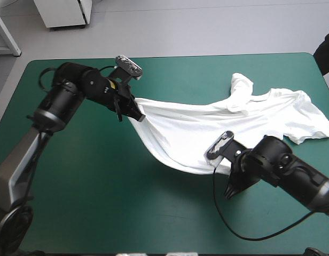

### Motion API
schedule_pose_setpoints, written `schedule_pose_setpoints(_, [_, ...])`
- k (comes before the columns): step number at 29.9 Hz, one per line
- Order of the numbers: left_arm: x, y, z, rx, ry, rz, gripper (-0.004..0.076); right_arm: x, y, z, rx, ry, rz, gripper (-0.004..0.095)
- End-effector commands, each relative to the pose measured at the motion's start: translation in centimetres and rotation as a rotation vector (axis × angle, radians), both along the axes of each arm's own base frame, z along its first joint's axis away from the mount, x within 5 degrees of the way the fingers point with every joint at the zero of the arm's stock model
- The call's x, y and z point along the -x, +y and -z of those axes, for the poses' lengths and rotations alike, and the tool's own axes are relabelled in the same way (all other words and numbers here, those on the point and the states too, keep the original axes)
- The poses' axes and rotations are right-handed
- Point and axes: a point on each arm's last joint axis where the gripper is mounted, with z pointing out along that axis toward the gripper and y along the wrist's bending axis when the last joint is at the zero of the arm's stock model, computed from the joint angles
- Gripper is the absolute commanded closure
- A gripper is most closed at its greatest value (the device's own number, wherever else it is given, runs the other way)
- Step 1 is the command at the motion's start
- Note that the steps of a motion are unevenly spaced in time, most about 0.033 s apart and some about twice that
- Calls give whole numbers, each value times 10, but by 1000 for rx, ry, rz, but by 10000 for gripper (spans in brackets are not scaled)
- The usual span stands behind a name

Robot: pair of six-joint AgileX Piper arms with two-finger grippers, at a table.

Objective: Fold the cloth

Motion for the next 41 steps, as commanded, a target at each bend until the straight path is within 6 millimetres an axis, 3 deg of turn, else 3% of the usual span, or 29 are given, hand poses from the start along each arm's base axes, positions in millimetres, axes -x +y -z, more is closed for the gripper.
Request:
schedule_pose_setpoints(1, [45,15,-61,131,-182,1,734,13,-18,-67,-133,-185,48,925])
schedule_pose_setpoints(4, [70,24,-87,197,-258,10,734,24,-29,-108,-254,-301,80,925])
schedule_pose_setpoints(14, [152,57,-183,462,-663,35,734,59,-70,-214,-494,-654,137,925])
schedule_pose_setpoints(24, [211,83,-257,689,-1043,62,734,91,-103,-297,-788,-1040,139,925])
schedule_pose_setpoints(31, [236,98,-286,788,-1298,44,734,103,-104,-333,-1010,-1313,52,924])
schedule_pose_setpoints(41, [240,104,-298,850,-1448,14,734,88,-94,-345,-1044,-1471,75,925])
